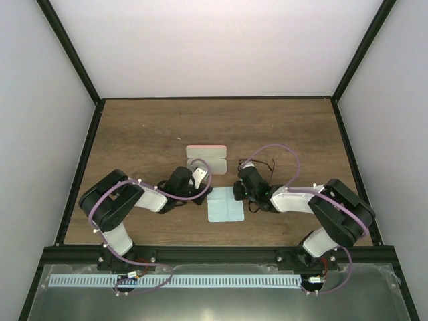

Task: Organize the sunglasses
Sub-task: Fold the glasses cleaning cloth at the center of the board.

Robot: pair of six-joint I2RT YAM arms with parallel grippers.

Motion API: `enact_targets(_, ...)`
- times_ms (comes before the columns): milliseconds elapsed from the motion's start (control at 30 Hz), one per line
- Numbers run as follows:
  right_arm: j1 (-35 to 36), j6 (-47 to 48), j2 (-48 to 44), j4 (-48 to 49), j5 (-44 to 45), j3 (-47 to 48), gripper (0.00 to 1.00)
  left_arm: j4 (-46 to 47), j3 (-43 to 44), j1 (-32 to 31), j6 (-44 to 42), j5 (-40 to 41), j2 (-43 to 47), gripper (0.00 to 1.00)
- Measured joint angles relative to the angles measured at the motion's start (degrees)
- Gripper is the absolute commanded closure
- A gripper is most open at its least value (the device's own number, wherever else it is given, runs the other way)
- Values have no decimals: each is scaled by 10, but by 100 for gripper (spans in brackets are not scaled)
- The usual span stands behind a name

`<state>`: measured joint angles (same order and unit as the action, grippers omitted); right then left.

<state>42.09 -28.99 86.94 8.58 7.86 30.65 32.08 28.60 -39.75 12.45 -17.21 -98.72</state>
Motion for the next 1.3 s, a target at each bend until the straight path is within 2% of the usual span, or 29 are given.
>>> enact_targets(167, 0, 0, 0, 0, -4, -4, 80, 0, 0, 0, 4, 0, 0, 96)
enact_targets(333, 0, -1, 0, 3, -3, -6, 66, 0, 0, 0, 6, 0, 0, 96)
enact_targets(467, 0, -2, 0, 5, -2, -6, 66, 0, 0, 0, 7, 0, 0, 96)
enact_targets(1300, 5, -4, 3, 8, -1, -8, 93, 0, 0, 0, 8, 0, 0, 96)
